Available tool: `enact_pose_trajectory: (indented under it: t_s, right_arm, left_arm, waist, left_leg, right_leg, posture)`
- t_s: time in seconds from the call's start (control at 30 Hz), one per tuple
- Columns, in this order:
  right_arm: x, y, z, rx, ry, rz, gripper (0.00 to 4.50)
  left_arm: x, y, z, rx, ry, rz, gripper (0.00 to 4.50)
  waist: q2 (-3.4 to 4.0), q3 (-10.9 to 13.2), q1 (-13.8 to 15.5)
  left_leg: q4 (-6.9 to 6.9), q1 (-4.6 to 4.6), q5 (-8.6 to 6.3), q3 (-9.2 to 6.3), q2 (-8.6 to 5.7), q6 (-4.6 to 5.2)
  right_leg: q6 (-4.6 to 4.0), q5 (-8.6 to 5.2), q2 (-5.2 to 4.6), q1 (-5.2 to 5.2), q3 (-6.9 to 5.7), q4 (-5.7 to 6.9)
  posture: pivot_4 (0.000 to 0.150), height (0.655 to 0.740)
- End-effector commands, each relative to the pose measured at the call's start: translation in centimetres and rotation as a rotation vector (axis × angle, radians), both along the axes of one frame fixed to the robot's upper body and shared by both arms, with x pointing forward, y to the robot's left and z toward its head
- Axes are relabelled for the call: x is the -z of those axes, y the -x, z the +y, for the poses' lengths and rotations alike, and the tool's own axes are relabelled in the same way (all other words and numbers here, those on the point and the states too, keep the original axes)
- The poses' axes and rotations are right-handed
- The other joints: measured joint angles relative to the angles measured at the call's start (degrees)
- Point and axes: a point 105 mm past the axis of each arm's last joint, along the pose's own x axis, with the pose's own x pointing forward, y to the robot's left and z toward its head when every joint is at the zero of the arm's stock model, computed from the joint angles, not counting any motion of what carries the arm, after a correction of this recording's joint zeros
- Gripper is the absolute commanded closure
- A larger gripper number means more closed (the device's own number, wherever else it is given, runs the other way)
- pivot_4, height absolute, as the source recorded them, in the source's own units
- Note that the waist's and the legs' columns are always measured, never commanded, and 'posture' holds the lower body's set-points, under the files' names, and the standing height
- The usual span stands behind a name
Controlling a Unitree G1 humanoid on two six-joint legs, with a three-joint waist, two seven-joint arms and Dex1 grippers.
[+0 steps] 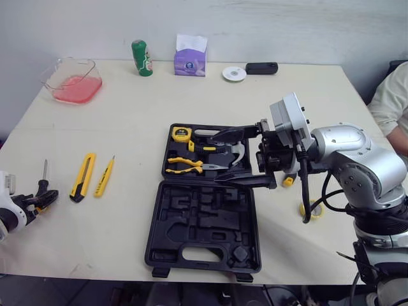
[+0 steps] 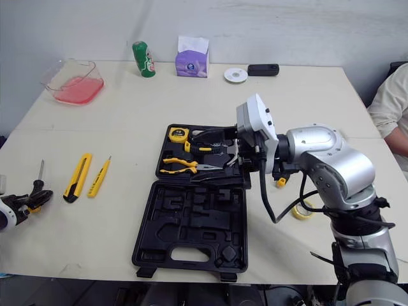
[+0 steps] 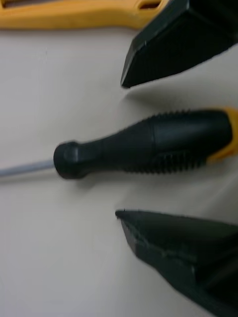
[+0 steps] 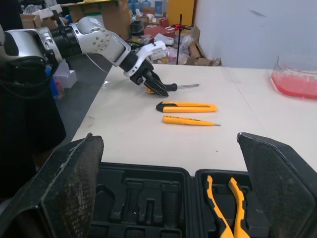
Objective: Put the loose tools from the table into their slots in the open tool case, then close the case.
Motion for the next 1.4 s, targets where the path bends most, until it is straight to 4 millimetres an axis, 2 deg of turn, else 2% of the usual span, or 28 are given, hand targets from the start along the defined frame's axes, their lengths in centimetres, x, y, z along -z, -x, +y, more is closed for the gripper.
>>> enact_pose_trajectory:
  t_s: [0.03,0.1,0.13,0.2,0.23,0.3,0.37,0.43,0.57,0.6,0.7,0.77,0.8,0.87,0.93,1.07,1.17,1.23,1.4]
  right_arm:
    - [-0.3,0.3,0.2,-0.020,-0.008,-0.028,0.00]
    - [-0.2,0.3,0.2,-0.013,-0.004,-0.035,0.00]
    - [-0.2,0.3,0.2,-0.011,-0.005,-0.037,0.00]
    - [-0.2,0.2,0.0,0.000,-0.002,-0.043,0.00]
    - [-0.2,0.2,-0.1,0.004,0.001,-0.044,0.00]
    - [-0.1,0.1,-0.3,0.009,-0.001,-0.036,0.00]
    - [-0.1,0.1,-0.4,0.014,-0.009,-0.020,0.00]
    - [0.1,0.1,-0.4,0.018,-0.012,-0.014,0.00]
    - [0.4,-0.1,-1.1,0.060,-0.002,-0.007,0.00]
    - [0.4,-0.1,-1.3,0.069,-0.001,-0.004,0.00]
    - [1.1,-0.1,-2.6,0.133,0.035,-0.010,0.00]
    - [2.2,0.1,-4.1,0.208,0.070,-0.005,0.00]
    - [2.6,0.3,-4.6,0.233,0.082,0.000,0.00]
    - [3.5,0.8,-5.6,0.282,0.114,0.029,0.00]
    - [4.7,1.5,-6.6,0.324,0.156,0.070,0.00]
    - [6.3,2.4,-7.9,0.396,0.201,0.095,0.00]
    - [7.4,2.9,-8.3,0.443,0.218,0.105,0.00]
    - [8.0,3.1,-8.4,0.481,0.209,0.117,0.00]
    - [8.2,3.5,-8.2,0.529,0.174,0.134,0.00]
  left_arm:
    - [1.5,0.3,0.0,0.013,0.010,0.059,2.22]
    - [1.2,0.3,0.9,-0.035,-0.003,0.033,3.11]
    - [1.1,0.3,1.2,-0.050,-0.008,0.020,3.40]
    - [0.1,0.2,1.4,-0.048,-0.020,-0.025,3.40]
    - [-1.2,-0.3,1.0,-0.022,-0.029,-0.072,3.40]
    - [-3.3,-0.9,-0.1,0.056,-0.056,-0.132,3.40]
    - [-4.5,-1.2,-1.5,0.153,-0.145,-0.116,3.40]
    - [-5.8,-1.9,-3.9,0.272,-0.191,-0.112,3.40]
    - [-8.7,-3.1,-13.8,0.765,-0.277,-0.131,3.40]
    - [-9.0,-3.0,-15.1,0.825,-0.277,-0.134,3.40]
    - [-9.1,-3.1,-18.8,0.981,-0.306,-0.096,3.40]
    - [-9.0,-2.2,-22.8,1.218,-0.329,-0.056,3.40]
    - [-9.0,-1.9,-24.0,1.298,-0.336,-0.038,3.40]
    - [-8.9,-2.4,-25.4,1.377,-0.380,-0.019,3.40]
    - [-8.5,-3.2,-26.6,1.448,-0.450,0.011,3.40]
    - [-7.6,-3.2,-28.1,1.598,-0.527,0.080,3.40]
    - [-7.1,-3.4,-28.7,1.661,-0.542,0.127,3.40]
    - [-6.8,-4.0,-29.8,1.692,-0.539,0.130,3.40]
    - [-6.3,-5.2,-31.1,1.722,-0.583,0.137,3.40]
  waist:
    - [0.04,0.0,0.0]
    - [0.05,0.0,0.1]
    - [0.05,0.0,0.1]
    - [0.05,0.0,0.0]
    - [0.05,0.0,0.0]
    - [0.03,0.0,0.0]
    - [-0.02,0.0,0.0]
    - [-0.04,0.0,0.0]
    - [-0.03,0.0,0.4]
    - [-0.01,0.0,0.4]
    - [0.02,0.0,0.2]
    - [0.03,0.0,0.1]
    - [0.03,0.0,0.3]
    - [0.06,0.0,0.2]
    - [0.09,0.1,0.3]
    - [0.09,0.1,0.2]
    - [0.09,0.1,0.3]
    - [0.08,0.1,0.6]
    - [0.06,0.1,1.0]
  left_leg:
    - [0.01,0.00,0.01,0.02,-0.02,-0.01]
    - [0.03,0.01,0.06,0.02,-0.10,0.00]
    - [0.04,0.02,0.09,0.02,-0.13,0.02]
    - [0.06,0.02,0.12,0.02,-0.15,0.02]
    - [0.06,0.03,0.13,0.02,-0.15,0.01]
    - [0.05,0.02,0.14,0.02,-0.13,0.00]
    - [0.05,-0.09,0.15,0.01,-0.13,-0.02]
    - [0.05,-0.17,0.15,0.01,-0.14,-0.03]
    - [0.06,-0.22,0.15,0.00,-0.16,-0.03]
    - [0.06,-0.23,0.17,0.01,-0.18,-0.03]
    - [0.05,-0.26,0.19,0.04,-0.21,-0.01]
    - [0.01,-0.27,0.19,0.10,-0.17,0.00]
    - [0.01,-0.31,0.19,0.11,-0.13,0.00]
    - [0.12,-0.51,0.21,0.10,-0.09,-0.04]
    - [0.29,-0.60,0.28,0.15,-0.11,0.01]
    - [0.42,-0.55,0.33,0.26,-0.08,0.07]
    - [0.69,-0.62,0.32,0.22,0.04,0.08]
    - [0.77,-0.65,0.32,0.13,0.04,0.09]
    - [1.03,-0.75,0.29,0.09,0.00,0.15]
  right_leg:
    - [-0.02,-0.01,-0.17,-0.03,-0.32,0.06]
    - [-0.06,-0.03,-0.35,-0.04,-0.55,0.21]
    - [-0.06,-0.03,-0.42,-0.04,-0.62,0.27]
    - [-0.07,-0.04,-0.47,-0.04,-0.67,0.33]
    - [-0.08,-0.04,-0.47,-0.05,-0.67,0.36]
    - [-0.11,-0.06,-0.47,-0.10,-0.72,0.40]
    - [-0.12,-0.06,-0.47,-0.21,-0.74,0.42]
    - [-0.11,-0.06,-0.50,-0.27,-0.79,0.39]
    - [-0.12,-0.07,-0.57,-0.26,-0.86,0.36]
    - [-0.12,-0.07,-0.63,-0.24,-0.89,0.36]
    - [-0.12,-0.06,-0.66,-0.21,-0.90,0.30]
    - [-0.11,-0.06,-0.58,-0.25,-0.89,0.31]
    - [-0.12,-0.07,-0.52,-0.29,-0.91,0.33]
    - [-0.12,-0.07,-0.39,-0.43,-0.93,0.39]
    - [-0.10,-0.05,-0.31,-0.48,-0.89,0.50]
    - [-0.01,0.00,-0.01,-0.42,-0.67,0.55]
    - [0.01,0.00,0.34,-0.44,-0.49,0.58]
    - [0.01,0.00,0.38,-0.43,-0.48,0.60]
    - [0.09,0.05,0.46,-0.43,-0.46,0.68]
  posture:
    - [0.150,0.7244]
    - [0.150,0.7244]
    - [0.150,0.7244]
    - [0.150,0.7244]
    - [0.150,0.7244]
    - [0.150,0.7244]
    - [0.150,0.7244]
    - [0.150,0.7244]
    - [0.150,0.7244]
    - [0.150,0.7244]
    - [0.150,0.7244]
    - [0.150,0.7244]
    - [0.150,0.7244]
    - [0.150,0.7244]
    - [0.150,0.7244]
    - [0.150,0.7244]
    - [0.150,0.7244]
    - [0.150,0.7244]
    - [0.150,0.7244]
